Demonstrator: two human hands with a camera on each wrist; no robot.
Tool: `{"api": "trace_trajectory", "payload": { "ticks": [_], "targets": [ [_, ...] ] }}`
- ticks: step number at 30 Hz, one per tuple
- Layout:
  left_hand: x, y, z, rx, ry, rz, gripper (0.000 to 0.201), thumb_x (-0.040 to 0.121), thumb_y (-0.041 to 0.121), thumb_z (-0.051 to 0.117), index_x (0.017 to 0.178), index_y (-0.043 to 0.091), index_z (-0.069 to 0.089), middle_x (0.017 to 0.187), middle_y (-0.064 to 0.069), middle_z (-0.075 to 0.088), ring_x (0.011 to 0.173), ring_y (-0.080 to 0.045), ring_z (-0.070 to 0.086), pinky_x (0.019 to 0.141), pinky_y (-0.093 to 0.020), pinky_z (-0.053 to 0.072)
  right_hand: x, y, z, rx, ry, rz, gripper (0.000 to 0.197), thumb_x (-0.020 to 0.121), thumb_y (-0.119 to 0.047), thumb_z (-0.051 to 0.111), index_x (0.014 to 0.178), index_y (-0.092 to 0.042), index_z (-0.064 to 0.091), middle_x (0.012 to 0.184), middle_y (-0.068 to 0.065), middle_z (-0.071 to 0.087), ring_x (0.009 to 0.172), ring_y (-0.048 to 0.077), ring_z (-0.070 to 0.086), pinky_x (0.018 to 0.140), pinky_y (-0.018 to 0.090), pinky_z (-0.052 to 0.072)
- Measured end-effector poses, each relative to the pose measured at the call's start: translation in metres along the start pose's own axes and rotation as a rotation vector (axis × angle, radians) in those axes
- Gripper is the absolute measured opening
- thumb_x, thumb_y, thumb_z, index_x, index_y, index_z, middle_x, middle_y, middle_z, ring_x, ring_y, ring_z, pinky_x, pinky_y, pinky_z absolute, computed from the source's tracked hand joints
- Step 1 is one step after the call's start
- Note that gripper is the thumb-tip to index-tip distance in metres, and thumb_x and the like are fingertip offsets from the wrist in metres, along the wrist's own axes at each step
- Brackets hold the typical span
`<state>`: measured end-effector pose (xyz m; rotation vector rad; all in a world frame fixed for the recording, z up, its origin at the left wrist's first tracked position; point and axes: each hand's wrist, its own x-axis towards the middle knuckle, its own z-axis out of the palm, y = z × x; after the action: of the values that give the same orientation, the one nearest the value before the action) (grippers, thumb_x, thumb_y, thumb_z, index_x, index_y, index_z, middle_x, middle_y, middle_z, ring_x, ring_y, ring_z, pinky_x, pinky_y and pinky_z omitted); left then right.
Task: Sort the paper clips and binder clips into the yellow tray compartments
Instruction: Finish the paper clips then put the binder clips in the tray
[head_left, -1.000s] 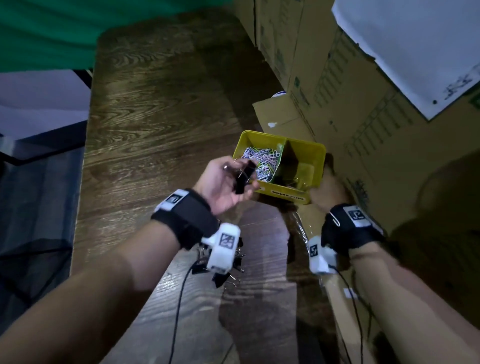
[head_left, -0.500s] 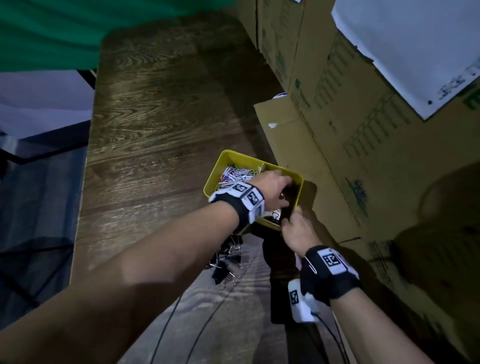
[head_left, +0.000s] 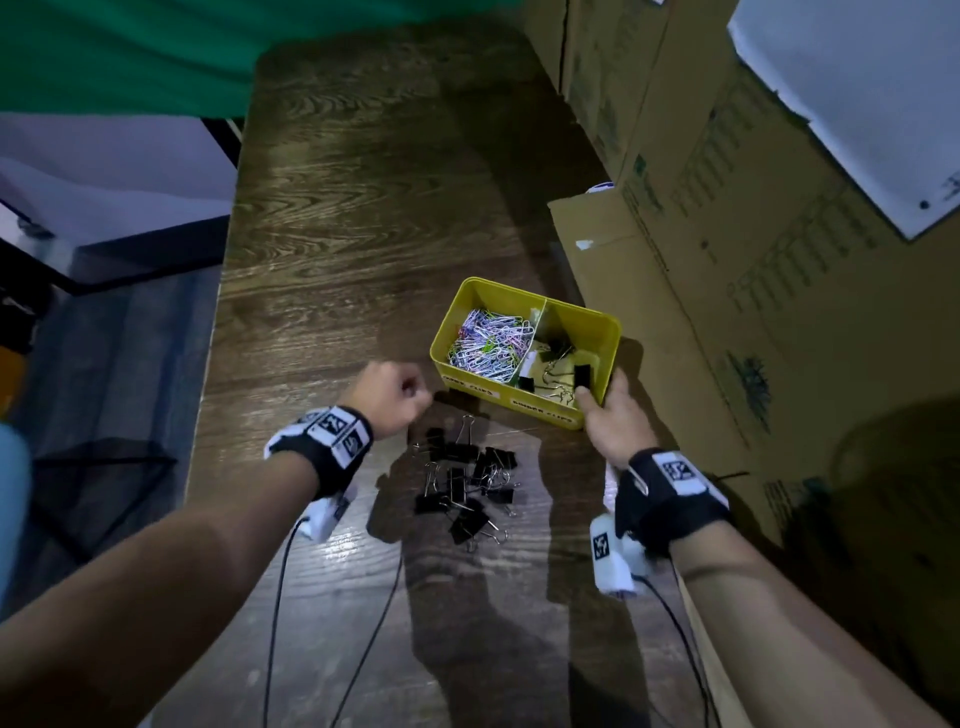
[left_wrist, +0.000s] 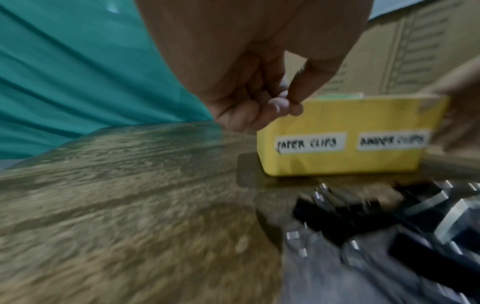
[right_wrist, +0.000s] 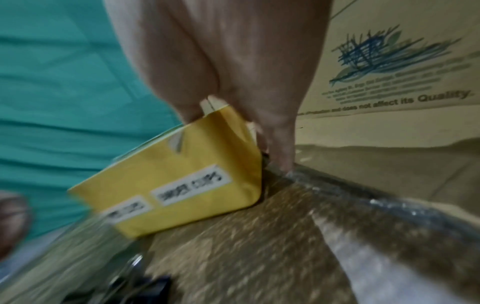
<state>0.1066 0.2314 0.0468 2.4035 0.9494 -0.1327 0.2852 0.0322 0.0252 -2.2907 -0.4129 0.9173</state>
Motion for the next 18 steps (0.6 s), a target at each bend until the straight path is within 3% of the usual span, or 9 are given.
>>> {"api": "trace_trajectory", "payload": {
  "ticks": [1,3,4,7,8,11,14,18],
  "targets": [
    [-0.005,-0.004,0.008,0.034,-0.049,0.002,0.007,0.078,0.011,0.057,0.078,0.017,0.062,0.076,-0.006,0.065,0.069,-0.021,0.055,0.067,-0.027,0.045,-0.011,-0.001,0.004,0.047,0.129,-0.035,0.053,0.095,-0.037,0.049,0.140,-0.017,0.030,0.138,0.009,0.046,0.126,0.029,0.044,0.106,0.044,0.037],
    [-0.013,-0.010,0.026,0.057,-0.143,0.028,0.029,0.078,0.009,0.060,0.107,0.015,0.060,0.107,-0.009,0.061,0.095,-0.023,0.057,0.083,-0.027,0.043,-0.035,-0.004,0.015,0.100,0.356,-0.234,0.034,0.092,-0.029,0.055,0.121,-0.016,0.044,0.124,0.004,0.050,0.117,0.022,0.049,0.100,0.041,0.042],
    [-0.016,-0.012,0.036,0.041,-0.182,0.037,0.044,0.077,0.009,0.062,0.120,0.016,0.054,0.116,-0.009,0.054,0.107,-0.024,0.052,0.090,-0.028,0.040,-0.046,-0.007,0.022,0.077,0.357,-0.352,0.023,0.091,-0.024,0.056,0.112,-0.017,0.049,0.115,0.001,0.051,0.108,0.017,0.051,0.096,0.036,0.045],
    [-0.022,-0.016,0.063,0.035,-0.224,0.066,0.065,0.075,0.013,0.066,0.134,0.019,0.040,0.121,-0.009,0.046,0.113,-0.029,0.048,0.099,-0.037,0.040,-0.056,-0.006,0.051,-0.124,0.045,-0.551,0.015,0.091,-0.018,0.057,0.105,-0.015,0.060,0.106,-0.002,0.054,0.097,0.007,0.050,0.094,0.014,0.039],
    [-0.025,-0.017,0.070,0.069,-0.212,0.066,0.065,0.076,0.015,0.065,0.135,0.018,0.039,0.123,-0.009,0.046,0.114,-0.031,0.048,0.098,-0.040,0.040,-0.052,-0.002,0.061,-0.191,-0.043,-0.563,0.023,0.090,-0.020,0.058,0.113,-0.015,0.060,0.111,-0.001,0.054,0.102,0.008,0.049,0.095,0.016,0.039],
    [-0.037,-0.019,0.084,0.088,-0.165,0.031,0.062,0.080,0.015,0.065,0.135,0.017,0.037,0.130,-0.008,0.046,0.117,-0.030,0.047,0.100,-0.038,0.038,-0.036,0.004,0.082,-0.397,-0.158,-0.428,0.049,0.091,-0.030,0.058,0.137,-0.022,0.043,0.131,0.003,0.049,0.120,0.023,0.047,0.099,0.038,0.043],
    [-0.048,-0.023,0.091,0.105,-0.165,-0.015,0.060,0.082,0.018,0.065,0.135,0.017,0.037,0.131,-0.008,0.043,0.117,-0.029,0.047,0.099,-0.038,0.039,-0.029,0.003,0.089,-0.475,-0.196,-0.340,0.044,0.091,-0.030,0.057,0.132,-0.016,0.050,0.132,0.009,0.052,0.115,0.026,0.054,0.096,0.038,0.047],
    [-0.057,-0.041,0.082,0.026,-0.118,-0.089,0.063,0.076,0.025,0.071,0.131,0.020,0.040,0.126,-0.008,0.046,0.115,-0.025,0.049,0.098,-0.036,0.042,-0.028,0.005,0.085,-0.371,-0.224,-0.278,0.033,0.090,-0.028,0.060,0.120,-0.016,0.057,0.128,0.009,0.051,0.115,0.022,0.053,0.099,0.036,0.045]
  ]
}}
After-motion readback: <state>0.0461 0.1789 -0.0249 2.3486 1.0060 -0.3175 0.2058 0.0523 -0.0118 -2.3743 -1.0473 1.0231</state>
